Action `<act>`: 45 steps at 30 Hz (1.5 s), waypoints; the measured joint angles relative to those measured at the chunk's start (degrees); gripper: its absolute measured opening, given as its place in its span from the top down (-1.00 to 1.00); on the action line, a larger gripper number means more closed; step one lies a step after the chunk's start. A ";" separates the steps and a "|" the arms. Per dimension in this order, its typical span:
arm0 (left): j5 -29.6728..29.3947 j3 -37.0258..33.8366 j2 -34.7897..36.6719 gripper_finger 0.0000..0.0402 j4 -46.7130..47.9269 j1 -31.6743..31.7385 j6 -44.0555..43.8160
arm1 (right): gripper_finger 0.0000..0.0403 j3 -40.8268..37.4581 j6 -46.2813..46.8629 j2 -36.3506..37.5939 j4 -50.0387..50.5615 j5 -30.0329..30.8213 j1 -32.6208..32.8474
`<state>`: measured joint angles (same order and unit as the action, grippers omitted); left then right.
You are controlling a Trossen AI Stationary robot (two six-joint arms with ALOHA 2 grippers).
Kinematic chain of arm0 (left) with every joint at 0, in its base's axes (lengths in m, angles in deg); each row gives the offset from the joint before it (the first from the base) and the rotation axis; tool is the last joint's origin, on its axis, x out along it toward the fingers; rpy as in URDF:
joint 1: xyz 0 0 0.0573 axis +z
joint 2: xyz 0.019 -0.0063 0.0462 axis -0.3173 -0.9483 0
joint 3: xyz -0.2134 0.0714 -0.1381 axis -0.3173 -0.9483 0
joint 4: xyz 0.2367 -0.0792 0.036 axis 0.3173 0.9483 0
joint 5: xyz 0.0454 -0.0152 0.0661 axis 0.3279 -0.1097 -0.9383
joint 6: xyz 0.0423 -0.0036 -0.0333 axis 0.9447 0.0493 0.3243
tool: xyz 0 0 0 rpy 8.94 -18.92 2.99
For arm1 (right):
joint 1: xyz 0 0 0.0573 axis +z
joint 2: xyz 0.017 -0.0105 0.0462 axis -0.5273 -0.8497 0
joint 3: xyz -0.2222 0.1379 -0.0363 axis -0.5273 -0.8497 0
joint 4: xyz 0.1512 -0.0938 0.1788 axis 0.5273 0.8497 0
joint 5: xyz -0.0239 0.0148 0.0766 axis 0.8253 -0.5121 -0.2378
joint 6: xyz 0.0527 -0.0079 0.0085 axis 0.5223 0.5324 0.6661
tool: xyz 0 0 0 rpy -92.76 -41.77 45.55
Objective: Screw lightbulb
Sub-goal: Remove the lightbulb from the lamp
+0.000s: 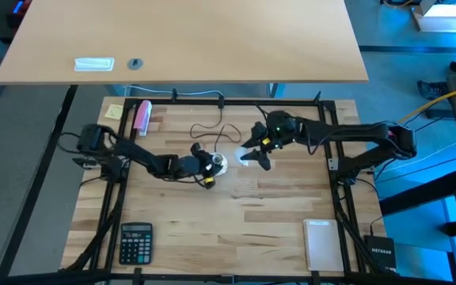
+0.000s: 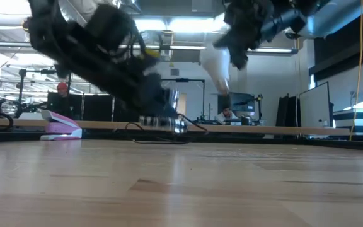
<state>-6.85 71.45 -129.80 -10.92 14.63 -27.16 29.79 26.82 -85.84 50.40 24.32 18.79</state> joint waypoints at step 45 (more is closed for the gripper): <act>3.82 2.98 21.97 -0.45 39.14 0.00 -9.28 | 0.02 -3.91 -5.69 -9.87 31.06 23.42 -0.10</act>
<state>-3.04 74.43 -107.83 28.21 14.63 -36.44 25.88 21.12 -95.72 81.47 47.74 18.70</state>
